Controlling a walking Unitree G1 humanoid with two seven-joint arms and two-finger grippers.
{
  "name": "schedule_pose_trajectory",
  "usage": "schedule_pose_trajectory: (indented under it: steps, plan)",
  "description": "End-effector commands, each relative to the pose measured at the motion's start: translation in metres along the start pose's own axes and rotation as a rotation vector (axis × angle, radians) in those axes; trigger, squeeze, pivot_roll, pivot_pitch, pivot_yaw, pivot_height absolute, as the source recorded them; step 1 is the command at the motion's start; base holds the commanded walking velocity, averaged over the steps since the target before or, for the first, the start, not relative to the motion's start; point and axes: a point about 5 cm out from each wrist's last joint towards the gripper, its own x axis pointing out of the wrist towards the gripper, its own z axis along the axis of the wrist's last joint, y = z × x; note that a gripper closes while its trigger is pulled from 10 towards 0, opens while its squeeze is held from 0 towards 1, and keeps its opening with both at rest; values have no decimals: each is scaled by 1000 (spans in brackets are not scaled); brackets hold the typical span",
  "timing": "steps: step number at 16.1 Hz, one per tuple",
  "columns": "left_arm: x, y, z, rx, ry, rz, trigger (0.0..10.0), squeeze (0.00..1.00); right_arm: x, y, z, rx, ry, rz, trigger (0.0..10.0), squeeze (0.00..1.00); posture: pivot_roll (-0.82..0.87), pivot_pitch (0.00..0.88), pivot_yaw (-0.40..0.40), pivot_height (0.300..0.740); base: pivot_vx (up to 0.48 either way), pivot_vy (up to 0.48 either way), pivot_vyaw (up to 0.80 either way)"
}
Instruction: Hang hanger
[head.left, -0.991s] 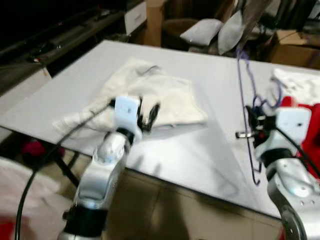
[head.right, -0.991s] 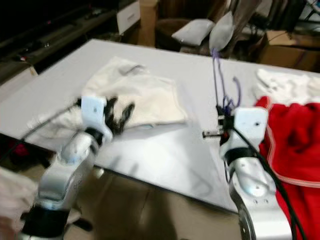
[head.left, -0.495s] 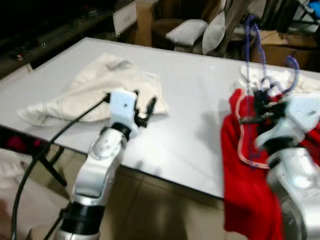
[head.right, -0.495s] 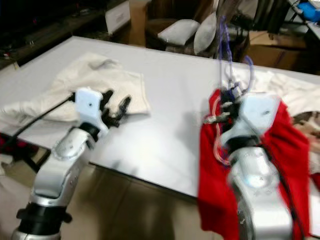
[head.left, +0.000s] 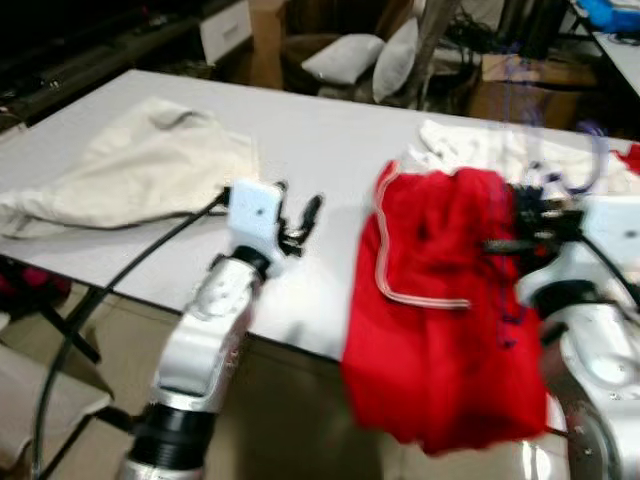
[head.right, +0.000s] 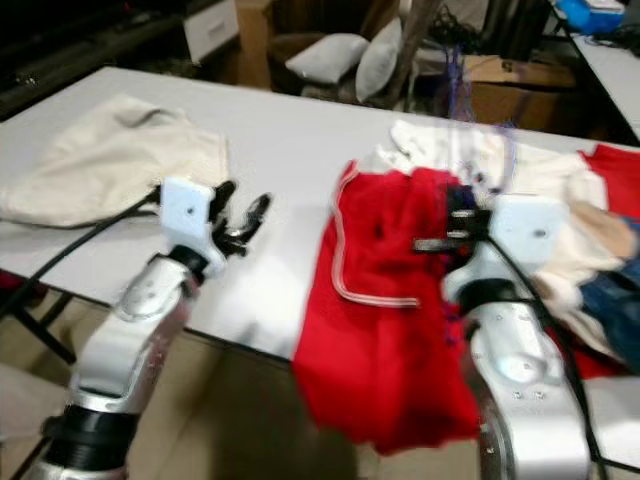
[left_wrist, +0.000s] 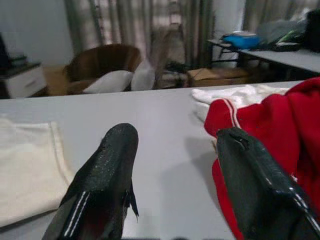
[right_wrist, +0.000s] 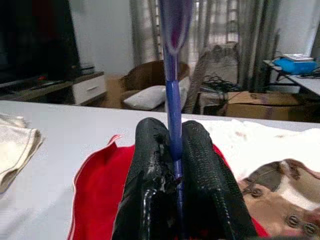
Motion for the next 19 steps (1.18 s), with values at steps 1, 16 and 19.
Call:
schedule_pose_trajectory:
  steps: [1, 16, 19]
  plan:
    - [2, -2, 5, 4, -14, -8, 10000, 0, 0, -3, 1, 4, -3, -15, 10000, 0, -29, 9, 64, 740, 0, -368, 0]
    - [17, -8, -3, -12, 29, -43, 10000, 0, -30, -20, -24, 9, 116, -155, 10000, 0, -79, 15, 126, 740, 0, -59, -533]
    - [11, -6, -11, -22, 47, -9, 10000, 0, -26, -19, -24, -35, 119, -97, 10000, 0, -85, 27, 91, 740, 0, -480, -800]
